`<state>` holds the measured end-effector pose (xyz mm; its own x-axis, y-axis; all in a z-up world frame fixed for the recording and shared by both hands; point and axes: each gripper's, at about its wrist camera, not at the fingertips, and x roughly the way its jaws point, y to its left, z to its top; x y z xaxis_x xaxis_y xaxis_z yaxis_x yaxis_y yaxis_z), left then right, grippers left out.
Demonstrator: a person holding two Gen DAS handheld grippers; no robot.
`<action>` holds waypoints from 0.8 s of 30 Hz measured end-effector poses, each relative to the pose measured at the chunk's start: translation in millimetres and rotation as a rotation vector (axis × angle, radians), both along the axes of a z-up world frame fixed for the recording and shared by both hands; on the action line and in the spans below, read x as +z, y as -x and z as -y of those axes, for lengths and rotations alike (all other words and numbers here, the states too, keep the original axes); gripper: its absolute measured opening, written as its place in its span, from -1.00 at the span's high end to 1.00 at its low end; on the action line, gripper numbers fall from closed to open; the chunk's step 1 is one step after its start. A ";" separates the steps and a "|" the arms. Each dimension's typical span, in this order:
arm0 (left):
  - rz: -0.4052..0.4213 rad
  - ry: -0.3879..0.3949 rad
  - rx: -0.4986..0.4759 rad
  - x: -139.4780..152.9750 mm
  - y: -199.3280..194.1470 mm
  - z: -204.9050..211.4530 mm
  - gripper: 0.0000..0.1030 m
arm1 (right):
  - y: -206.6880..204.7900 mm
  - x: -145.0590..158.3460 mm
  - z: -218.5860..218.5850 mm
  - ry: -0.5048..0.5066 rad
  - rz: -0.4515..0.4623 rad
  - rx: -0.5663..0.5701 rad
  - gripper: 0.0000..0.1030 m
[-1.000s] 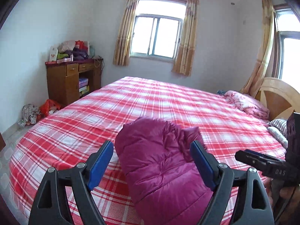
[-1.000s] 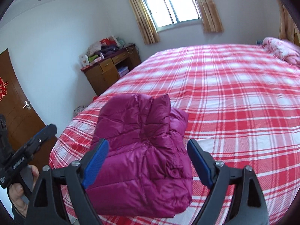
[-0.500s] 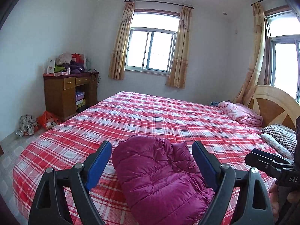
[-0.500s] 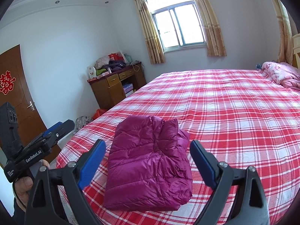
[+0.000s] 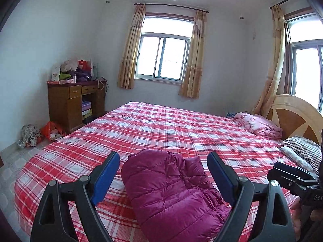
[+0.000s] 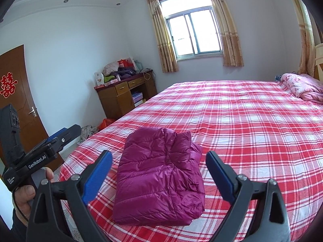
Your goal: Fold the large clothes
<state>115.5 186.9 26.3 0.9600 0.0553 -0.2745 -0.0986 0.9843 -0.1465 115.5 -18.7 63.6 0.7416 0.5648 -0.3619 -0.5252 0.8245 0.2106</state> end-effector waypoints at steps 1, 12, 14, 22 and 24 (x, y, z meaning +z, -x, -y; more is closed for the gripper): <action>0.001 -0.001 0.000 -0.4 0.0 0.3 -0.72 | 0.4 0.1 -0.2 0.001 0.002 0.001 -0.87; -0.010 -0.006 0.001 -2.6 -1.1 1.7 -0.73 | 2.3 -1.2 -0.3 0.008 0.006 0.005 -0.87; -0.014 -0.009 -0.001 -3.0 -1.3 2.2 -0.73 | 2.9 -1.1 0.0 0.007 0.007 0.005 -0.87; -0.016 -0.014 0.013 -2.2 -2.3 2.4 -0.74 | 4.1 0.0 1.8 0.000 0.013 0.005 -0.87; -0.026 -0.014 0.015 -2.4 -3.2 2.7 -0.74 | 4.2 0.1 1.7 0.000 0.013 0.004 -0.87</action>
<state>118.6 184.1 24.0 0.9515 0.0742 -0.2984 -0.1174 0.9846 -0.1296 111.3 -20.3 63.7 0.7437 0.5679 -0.3528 -0.5313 0.8223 0.2037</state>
